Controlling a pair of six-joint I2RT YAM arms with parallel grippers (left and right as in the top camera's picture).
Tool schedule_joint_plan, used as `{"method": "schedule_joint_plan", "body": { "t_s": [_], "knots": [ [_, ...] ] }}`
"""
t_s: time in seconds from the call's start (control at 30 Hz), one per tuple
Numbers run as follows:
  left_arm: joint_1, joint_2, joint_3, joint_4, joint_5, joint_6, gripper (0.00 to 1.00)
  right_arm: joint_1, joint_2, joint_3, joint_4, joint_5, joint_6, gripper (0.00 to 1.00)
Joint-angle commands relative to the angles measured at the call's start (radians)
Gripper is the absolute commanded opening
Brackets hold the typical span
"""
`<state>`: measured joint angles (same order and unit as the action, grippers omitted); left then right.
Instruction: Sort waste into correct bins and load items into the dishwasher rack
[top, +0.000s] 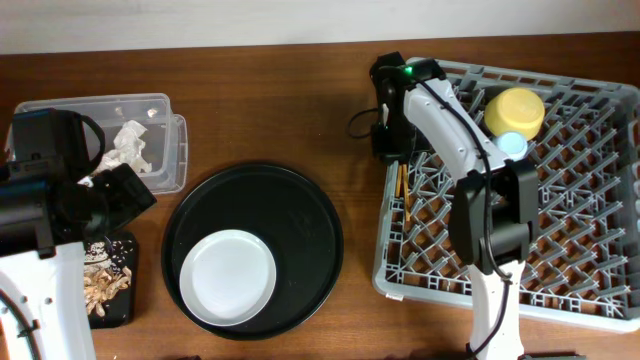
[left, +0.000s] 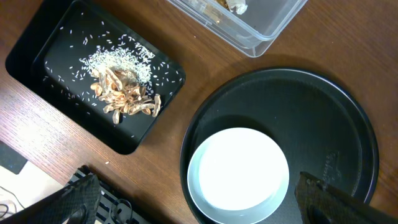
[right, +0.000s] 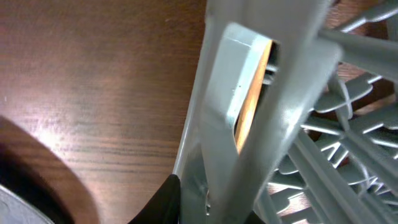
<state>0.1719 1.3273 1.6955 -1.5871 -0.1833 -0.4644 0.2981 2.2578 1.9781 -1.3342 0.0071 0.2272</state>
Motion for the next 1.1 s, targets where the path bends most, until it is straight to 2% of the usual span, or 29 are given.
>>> {"method": "schedule_joint_plan", "body": {
  "t_s": [0.0,0.2,0.33,0.8,0.93,1.07],
  "knots": [
    [0.006,-0.012,0.011,-0.001,0.003,-0.01,0.99,0.113,0.006,-0.005,0.004,-0.055,-0.146,0.17],
    [0.006,-0.012,0.011,-0.001,0.003,-0.009,0.99,0.216,0.006,-0.005,-0.053,0.006,-0.153,0.17],
    [0.006,-0.012,0.011,-0.001,0.003,-0.009,0.99,0.226,0.006,-0.005,-0.064,0.01,-0.141,0.18],
    [0.006,-0.012,0.011,-0.001,0.003,-0.009,0.99,0.045,0.006,-0.005,0.056,0.031,0.18,0.16],
    [0.006,-0.012,0.011,-0.001,0.003,-0.009,0.99,-0.009,0.006,-0.005,0.055,0.019,0.18,0.16],
    [0.006,-0.012,0.011,-0.001,0.003,-0.009,0.99,-0.016,0.006,-0.005,0.055,-0.029,0.112,0.15]
  ]
}}
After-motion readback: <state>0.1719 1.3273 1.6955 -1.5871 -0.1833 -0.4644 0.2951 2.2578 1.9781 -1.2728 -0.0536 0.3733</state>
